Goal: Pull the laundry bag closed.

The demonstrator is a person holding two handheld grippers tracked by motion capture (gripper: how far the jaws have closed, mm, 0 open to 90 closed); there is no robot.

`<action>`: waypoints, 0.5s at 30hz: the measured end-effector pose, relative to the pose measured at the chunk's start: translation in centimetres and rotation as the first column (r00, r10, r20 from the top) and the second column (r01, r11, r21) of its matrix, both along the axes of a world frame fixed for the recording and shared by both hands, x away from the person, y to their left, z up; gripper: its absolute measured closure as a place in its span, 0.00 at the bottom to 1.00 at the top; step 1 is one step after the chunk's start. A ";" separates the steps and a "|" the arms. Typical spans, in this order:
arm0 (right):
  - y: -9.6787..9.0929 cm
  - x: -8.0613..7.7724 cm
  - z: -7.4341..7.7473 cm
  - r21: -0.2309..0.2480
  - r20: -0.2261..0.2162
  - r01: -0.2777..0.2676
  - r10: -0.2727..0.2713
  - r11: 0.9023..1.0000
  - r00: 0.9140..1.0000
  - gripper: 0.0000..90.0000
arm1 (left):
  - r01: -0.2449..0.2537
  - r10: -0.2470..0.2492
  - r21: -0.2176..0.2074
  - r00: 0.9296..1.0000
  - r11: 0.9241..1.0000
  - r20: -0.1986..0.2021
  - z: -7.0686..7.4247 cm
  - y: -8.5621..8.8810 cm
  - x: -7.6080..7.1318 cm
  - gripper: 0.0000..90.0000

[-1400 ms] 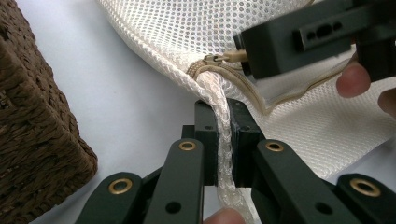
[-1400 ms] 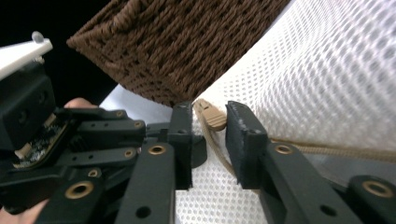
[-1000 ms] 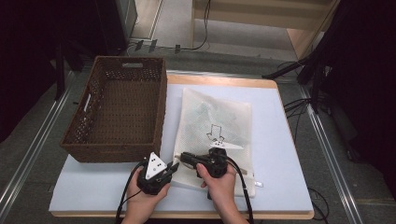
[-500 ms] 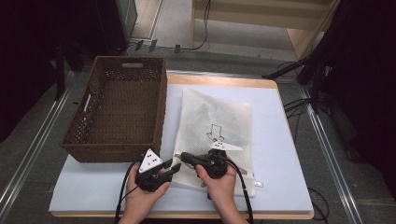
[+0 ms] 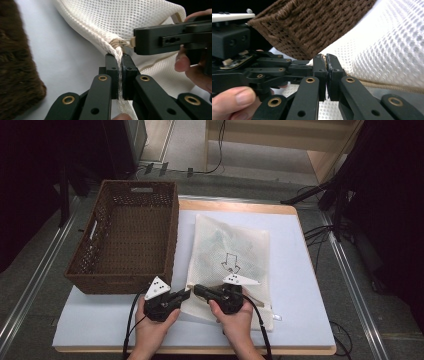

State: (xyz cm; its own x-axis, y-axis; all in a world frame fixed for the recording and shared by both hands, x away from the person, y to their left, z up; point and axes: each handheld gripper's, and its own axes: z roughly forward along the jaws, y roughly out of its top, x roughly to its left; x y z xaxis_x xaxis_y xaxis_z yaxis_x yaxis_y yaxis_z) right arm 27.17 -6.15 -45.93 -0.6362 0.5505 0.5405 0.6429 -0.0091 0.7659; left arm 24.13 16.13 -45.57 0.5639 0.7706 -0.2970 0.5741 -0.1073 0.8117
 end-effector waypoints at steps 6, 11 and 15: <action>0.0 -0.2 -0.1 -0.042 0.012 0.020 -0.019 0.999 1.000 0.99 | -0.021 0.021 -0.051 1.000 0.998 -0.002 -0.3 0.1 -0.2 0.98; 0.0 -0.2 -0.3 -0.054 0.000 0.030 -0.030 0.998 1.000 0.99 | -0.031 0.031 -0.083 0.999 0.996 -0.010 -0.4 0.4 -0.2 0.98; 0.0 -0.4 -0.2 -0.060 0.003 0.038 -0.038 0.998 0.999 0.99 | -0.033 0.032 -0.086 0.999 0.996 -0.004 -0.2 0.4 -0.4 0.98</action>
State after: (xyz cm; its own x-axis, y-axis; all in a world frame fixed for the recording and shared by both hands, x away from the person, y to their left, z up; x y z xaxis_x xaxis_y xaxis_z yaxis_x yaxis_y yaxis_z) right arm 26.81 -6.16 -46.12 -0.6153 0.6053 0.5049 0.6417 0.0126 0.7668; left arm 23.76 16.54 -45.81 0.5380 0.7599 -0.3649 0.5786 -0.0182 0.8154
